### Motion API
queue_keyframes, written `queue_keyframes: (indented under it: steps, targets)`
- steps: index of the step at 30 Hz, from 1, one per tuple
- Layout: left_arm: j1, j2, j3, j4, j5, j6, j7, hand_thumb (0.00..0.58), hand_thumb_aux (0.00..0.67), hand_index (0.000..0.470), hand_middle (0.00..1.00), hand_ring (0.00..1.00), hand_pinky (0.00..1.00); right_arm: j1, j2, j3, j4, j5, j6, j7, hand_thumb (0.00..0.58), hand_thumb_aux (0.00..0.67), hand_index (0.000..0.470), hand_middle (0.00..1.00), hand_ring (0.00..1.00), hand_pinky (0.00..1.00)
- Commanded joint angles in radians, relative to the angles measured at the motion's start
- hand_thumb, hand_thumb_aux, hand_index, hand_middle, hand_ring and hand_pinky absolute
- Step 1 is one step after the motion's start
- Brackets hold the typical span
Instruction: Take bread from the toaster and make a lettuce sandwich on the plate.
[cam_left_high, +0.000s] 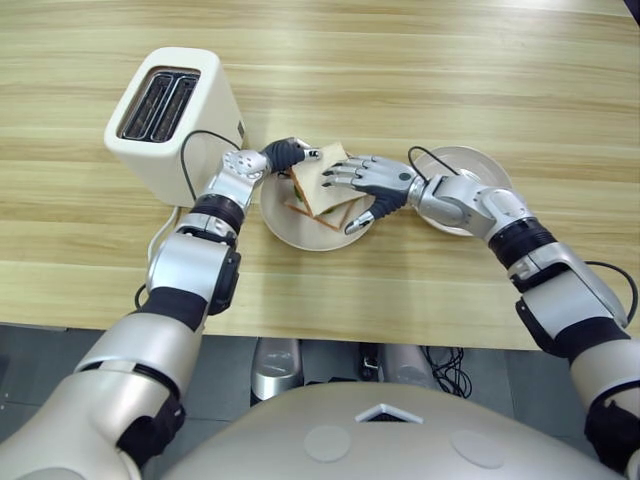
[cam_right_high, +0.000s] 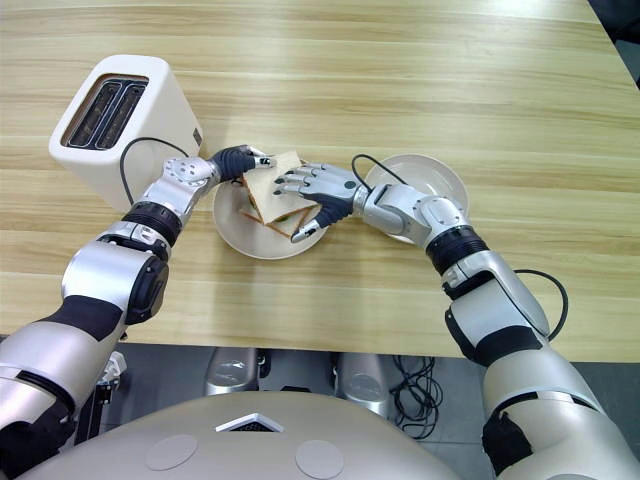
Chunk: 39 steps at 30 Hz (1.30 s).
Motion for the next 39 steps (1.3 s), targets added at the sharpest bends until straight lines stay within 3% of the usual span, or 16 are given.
queue_keyframes:
  steps: [1,2,3,29,34,39]
  targets:
    - [0.021,0.005,-0.033,0.026,0.037,0.008,0.027,0.577,0.625,0.429,1.0,1.0,1.0,-0.007,0.009,0.026,0.036,-0.018,-0.001,0.021,0.0,0.0,0.0,0.0,0.0,0.0]
    - [0.021,0.006,-0.038,0.025,0.043,0.004,0.035,0.027,0.016,0.011,0.38,0.38,0.38,-0.01,0.011,0.03,0.045,-0.021,0.0,0.022,0.0,0.0,0.0,0.0,0.0,0.0]
    - [0.02,0.007,-0.042,0.024,0.048,-0.001,0.039,0.0,0.0,0.0,0.0,0.0,0.0,-0.012,0.014,0.033,0.054,-0.024,0.0,0.022,0.0,0.0,0.0,0.0,0.0,0.0]
    - [-0.122,0.092,-0.07,-0.122,0.087,-0.261,0.206,0.0,0.0,0.0,0.0,0.0,0.0,-0.037,0.028,0.05,0.09,-0.033,-0.006,-0.024,0.0,0.0,0.0,0.0,0.0,0.0]
    - [-0.04,0.153,-0.047,-0.358,0.051,-0.377,0.18,0.0,0.0,0.0,0.0,0.0,0.0,-0.058,-0.019,-0.059,-0.038,0.022,-0.022,-0.169,0.0,0.0,0.0,0.0,0.0,0.0]
    - [0.11,0.221,0.001,-0.698,-0.037,-0.396,0.108,0.0,0.0,0.0,0.0,0.0,0.0,-0.053,-0.083,-0.177,-0.165,0.094,-0.037,-0.21,0.0,0.0,0.0,0.0,0.0,0.0]
